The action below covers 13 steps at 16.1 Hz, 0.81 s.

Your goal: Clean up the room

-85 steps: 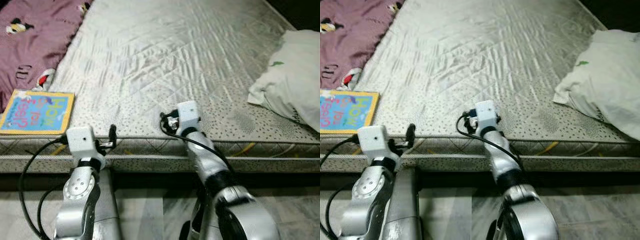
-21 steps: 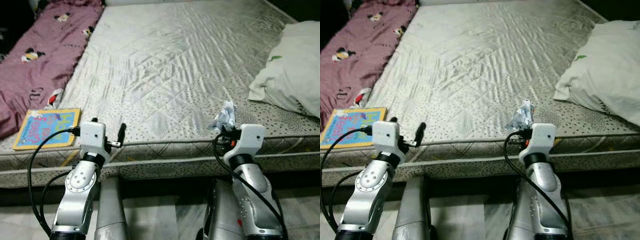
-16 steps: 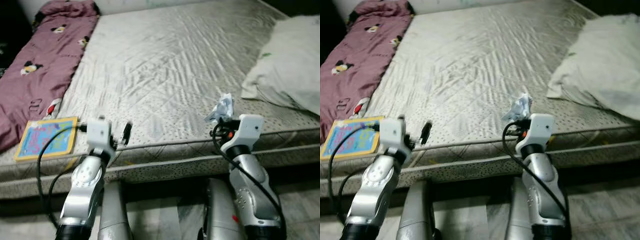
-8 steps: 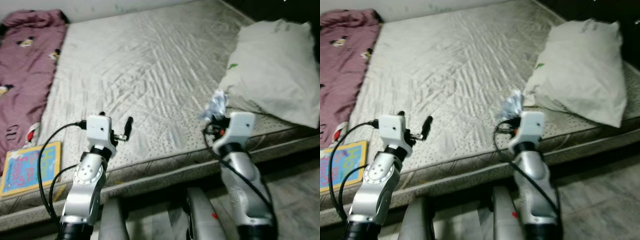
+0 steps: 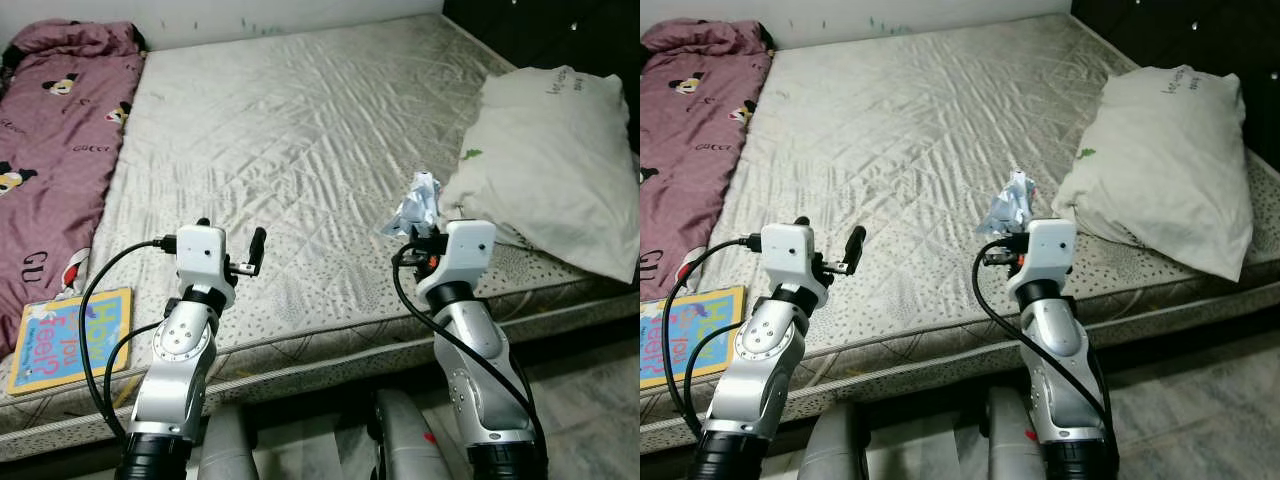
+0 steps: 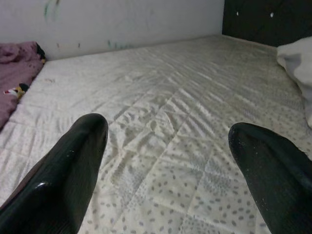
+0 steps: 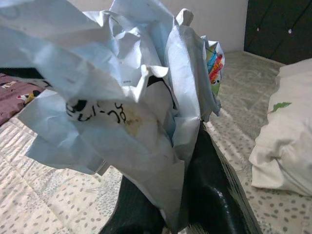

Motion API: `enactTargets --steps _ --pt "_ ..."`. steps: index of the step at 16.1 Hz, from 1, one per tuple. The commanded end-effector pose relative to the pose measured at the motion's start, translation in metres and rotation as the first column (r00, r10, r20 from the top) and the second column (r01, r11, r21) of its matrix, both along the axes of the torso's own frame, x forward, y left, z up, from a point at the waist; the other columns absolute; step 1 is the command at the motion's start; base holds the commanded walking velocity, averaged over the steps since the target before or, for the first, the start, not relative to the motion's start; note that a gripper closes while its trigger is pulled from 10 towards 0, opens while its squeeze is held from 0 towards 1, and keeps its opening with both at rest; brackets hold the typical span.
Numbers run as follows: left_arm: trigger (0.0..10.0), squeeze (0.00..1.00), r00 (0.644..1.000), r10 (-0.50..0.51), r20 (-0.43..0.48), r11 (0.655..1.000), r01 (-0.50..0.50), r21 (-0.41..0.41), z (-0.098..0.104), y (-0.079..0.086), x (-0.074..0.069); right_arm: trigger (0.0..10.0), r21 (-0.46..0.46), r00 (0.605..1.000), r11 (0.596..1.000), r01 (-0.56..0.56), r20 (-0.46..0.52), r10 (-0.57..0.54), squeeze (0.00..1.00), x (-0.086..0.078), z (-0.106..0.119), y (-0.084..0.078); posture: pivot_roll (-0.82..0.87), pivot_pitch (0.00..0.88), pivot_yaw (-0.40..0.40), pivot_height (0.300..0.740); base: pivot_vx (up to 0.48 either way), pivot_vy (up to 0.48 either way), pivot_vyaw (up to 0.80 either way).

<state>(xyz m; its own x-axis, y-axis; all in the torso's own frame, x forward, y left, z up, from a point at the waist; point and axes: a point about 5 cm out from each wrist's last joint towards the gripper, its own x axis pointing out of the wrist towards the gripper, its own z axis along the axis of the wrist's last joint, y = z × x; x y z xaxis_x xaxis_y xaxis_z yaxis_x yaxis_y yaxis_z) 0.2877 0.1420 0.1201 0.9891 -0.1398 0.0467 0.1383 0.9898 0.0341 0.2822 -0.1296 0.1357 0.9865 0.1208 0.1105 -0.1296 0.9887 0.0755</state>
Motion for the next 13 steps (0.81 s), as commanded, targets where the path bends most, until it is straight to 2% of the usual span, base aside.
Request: enactTargets --steps 1,4,9,13 --pt "10.0 0.0 1.0 0.011 0.01 1.0 -0.011 -0.005 0.002 0.002 0.002 10.0 0.009 1.0 1.0 0.009 0.022 -0.009 0.0 0.005 0.006 -0.002 -0.04 0.0 0.033 0.637 0.0 0.0 0.0" --pt "10.0 0.0 1.0 0.009 0.02 1.0 -0.009 -0.012 0.004 0.0 0.004 10.0 0.006 0.999 1.0 0.007 0.032 -0.007 0.0 0.01 0.007 -0.004 -0.04 0.0 0.029 0.677 0.0 0.0 0.0" --pt "10.0 0.0 0.999 0.014 0.032 1.0 -0.014 -0.014 0.007 0.004 0.009 10.0 0.045 0.996 0.999 0.014 0.084 -0.017 0.0 0.014 0.023 0.0 -0.05 0.0 0.054 0.737 0.0 0.0 0.0" --pt "10.0 0.0 0.999 0.002 0.044 1.0 -0.001 -0.011 0.013 0.005 0.015 10.0 0.048 0.992 0.999 -0.017 0.125 0.011 0.0 0.019 0.037 0.007 -0.05 0.0 0.063 0.74 0.0 0.0 0.0"
